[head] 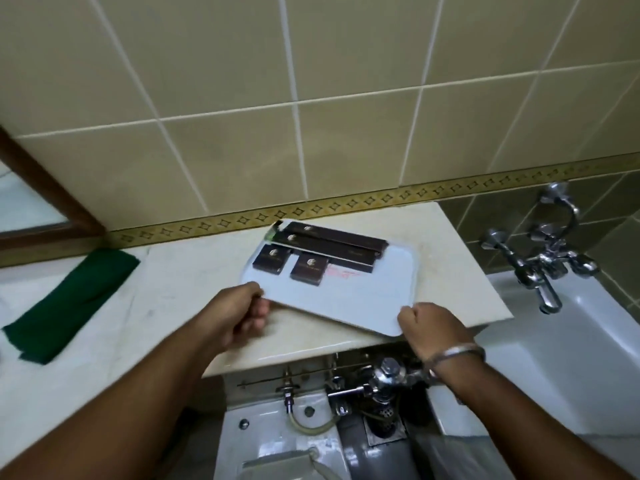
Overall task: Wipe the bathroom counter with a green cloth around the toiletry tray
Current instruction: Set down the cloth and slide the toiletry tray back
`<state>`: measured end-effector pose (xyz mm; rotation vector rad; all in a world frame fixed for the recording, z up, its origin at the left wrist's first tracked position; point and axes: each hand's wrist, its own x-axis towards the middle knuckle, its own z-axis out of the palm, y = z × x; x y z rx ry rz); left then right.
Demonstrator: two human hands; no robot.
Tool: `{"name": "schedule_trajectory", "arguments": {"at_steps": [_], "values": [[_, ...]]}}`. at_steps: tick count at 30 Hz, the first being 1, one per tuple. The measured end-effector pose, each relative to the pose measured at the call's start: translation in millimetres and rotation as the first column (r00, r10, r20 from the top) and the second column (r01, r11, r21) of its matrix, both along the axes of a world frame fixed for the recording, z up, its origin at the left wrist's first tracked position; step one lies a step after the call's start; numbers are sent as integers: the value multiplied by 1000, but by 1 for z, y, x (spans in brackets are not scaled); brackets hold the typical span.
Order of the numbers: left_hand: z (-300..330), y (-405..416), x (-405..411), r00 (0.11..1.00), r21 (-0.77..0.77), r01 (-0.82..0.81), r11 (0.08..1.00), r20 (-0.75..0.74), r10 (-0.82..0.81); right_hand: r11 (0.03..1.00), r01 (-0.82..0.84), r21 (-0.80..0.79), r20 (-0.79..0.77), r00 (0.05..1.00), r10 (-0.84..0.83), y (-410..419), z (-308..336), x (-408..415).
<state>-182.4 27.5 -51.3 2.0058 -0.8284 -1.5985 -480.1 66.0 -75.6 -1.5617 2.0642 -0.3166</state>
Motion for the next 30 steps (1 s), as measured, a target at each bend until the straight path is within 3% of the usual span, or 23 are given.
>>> {"name": "schedule_trajectory", "arguments": {"at_steps": [4,10,21,23,26,28,29,30], "values": [[2,33,57,960,124,-254,959,-92,266,976,-218,-9,-207,955,212,-40,0,58],[0,43,100,839,207,-447,871,-241,488,943,-333,-10,-371,877,306,-91,-10,128],[-16,9,132,756,220,-522,824,-328,566,917,-390,78,-612,708,353,-119,-19,166],[-15,15,132,803,188,-463,866,-325,500,912,-378,156,-667,640,380,-116,-9,170],[-10,28,154,942,46,-282,958,-174,285,911,-351,217,-799,473,372,-115,23,204],[-5,36,189,963,-144,-186,972,170,210,896,-435,91,-800,503,326,-122,43,245],[-1,41,213,884,-205,-107,973,429,188,864,-502,18,-737,577,351,-126,49,275],[5,46,238,733,-224,-41,974,656,182,825,-563,-41,-628,657,417,-128,54,307]]}}
